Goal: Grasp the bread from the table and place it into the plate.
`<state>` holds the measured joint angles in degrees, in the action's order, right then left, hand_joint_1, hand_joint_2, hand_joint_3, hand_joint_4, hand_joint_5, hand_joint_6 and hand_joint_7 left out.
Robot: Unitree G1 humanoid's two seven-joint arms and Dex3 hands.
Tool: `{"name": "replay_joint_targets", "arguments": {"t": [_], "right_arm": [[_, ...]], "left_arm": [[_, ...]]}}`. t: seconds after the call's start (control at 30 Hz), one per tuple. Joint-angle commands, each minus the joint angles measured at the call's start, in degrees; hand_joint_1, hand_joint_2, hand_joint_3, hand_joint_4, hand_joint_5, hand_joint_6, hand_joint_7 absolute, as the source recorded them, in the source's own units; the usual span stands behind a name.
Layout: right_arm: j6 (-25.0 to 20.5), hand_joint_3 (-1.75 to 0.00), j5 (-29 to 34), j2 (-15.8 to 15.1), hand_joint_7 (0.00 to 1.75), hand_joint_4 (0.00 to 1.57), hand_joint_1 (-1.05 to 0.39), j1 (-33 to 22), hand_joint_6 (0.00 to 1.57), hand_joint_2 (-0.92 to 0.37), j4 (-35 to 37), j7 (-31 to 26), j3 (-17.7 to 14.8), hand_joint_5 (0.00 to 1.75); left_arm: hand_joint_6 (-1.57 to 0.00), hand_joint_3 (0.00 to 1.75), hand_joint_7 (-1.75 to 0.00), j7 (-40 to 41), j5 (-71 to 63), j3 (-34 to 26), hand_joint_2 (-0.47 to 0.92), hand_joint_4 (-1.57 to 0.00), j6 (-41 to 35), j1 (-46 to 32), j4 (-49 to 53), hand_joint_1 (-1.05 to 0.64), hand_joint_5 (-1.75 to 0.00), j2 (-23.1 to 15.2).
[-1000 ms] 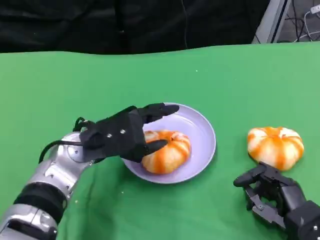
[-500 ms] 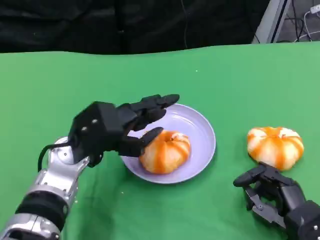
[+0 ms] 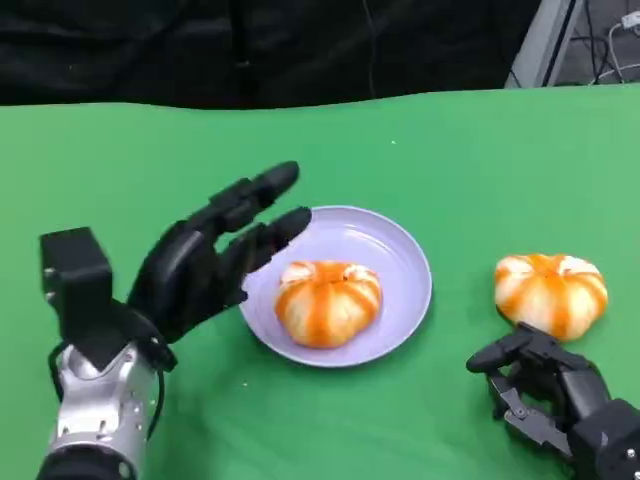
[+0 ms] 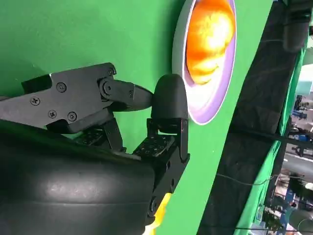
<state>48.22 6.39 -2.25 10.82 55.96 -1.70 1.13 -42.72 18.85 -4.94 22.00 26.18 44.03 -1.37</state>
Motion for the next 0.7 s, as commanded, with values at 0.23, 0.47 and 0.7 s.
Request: {"name": "replay_joint_targets", "arguments": {"t": [0.23,0.47,0.7], "right_arm": [[-1.72,-0.49,0.47,-0.35,1.19,0.68,-0.13,-0.52,0.75,-0.92,1.09,0.0,0.21,1.73],[-1.51,-0.5,1.17,-0.55,1.19,0.69,-0.13,-0.33,0.76,-0.92,1.33,-0.79,0.42,1.73],[-1.46,-0.49,0.8,-0.64,1.18,0.69,-0.14,-0.45,0.75,-0.92,1.33,-0.2,0.11,1.72]], "left_arm": [[-0.39,0.57,-0.02,-4.16,6.74,-5.31,0.92,-0.46,-3.36,-7.44,-4.93,-0.83,-0.04,-1.44],[-0.4,0.55,-0.02,-4.82,7.68,-6.57,0.92,-0.48,-5.31,-9.24,-6.53,-0.8,-0.03,-1.77],[-0.42,0.52,-0.02,-6.59,8.85,-8.66,0.92,-0.51,-4.85,-12.63,-6.36,-0.78,-0.03,-2.71]]}}
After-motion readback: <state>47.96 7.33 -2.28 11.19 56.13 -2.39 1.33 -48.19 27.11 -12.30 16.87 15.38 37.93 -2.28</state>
